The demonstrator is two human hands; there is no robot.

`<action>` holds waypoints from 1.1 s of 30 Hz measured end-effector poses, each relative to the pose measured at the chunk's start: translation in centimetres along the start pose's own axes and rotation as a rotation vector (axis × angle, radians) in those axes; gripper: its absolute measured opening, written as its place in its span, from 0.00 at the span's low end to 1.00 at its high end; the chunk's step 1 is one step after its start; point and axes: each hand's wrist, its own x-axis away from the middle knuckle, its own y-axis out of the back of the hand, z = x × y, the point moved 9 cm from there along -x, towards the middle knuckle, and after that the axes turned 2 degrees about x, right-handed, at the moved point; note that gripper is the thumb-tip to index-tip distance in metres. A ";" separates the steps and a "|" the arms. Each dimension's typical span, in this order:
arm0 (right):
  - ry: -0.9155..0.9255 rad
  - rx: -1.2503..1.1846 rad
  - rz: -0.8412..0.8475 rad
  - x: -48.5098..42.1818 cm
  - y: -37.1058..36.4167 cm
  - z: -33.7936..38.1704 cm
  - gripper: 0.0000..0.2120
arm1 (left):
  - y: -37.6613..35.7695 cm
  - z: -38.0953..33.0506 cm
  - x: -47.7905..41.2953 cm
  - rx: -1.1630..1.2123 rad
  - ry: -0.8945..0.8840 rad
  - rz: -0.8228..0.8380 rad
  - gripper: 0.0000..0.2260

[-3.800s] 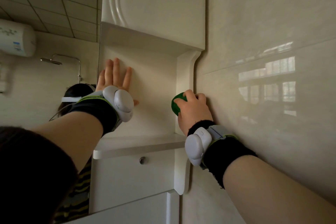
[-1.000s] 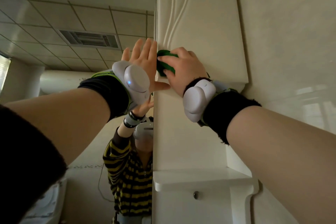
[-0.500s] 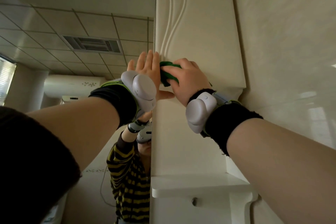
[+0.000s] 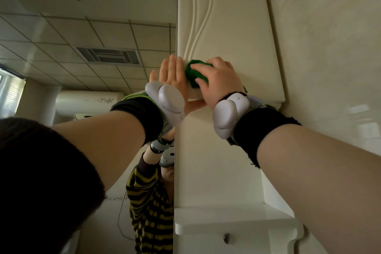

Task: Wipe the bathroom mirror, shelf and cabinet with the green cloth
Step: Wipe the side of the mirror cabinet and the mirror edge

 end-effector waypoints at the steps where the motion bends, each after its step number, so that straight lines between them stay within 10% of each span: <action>1: -0.003 -0.001 -0.004 -0.2 0.0 -0.1 0.17 | 0.0 -0.2 -0.3 0.011 0.009 -0.003 0.50; 17: -0.032 0.042 -0.094 -2.3 0.9 -2.3 0.17 | -1.3 -0.2 -1.3 0.064 0.128 -0.123 0.55; 33: -0.035 0.015 -0.152 1.1 1.0 -2.4 0.18 | -2.3 -0.6 -0.5 0.357 0.315 0.182 0.50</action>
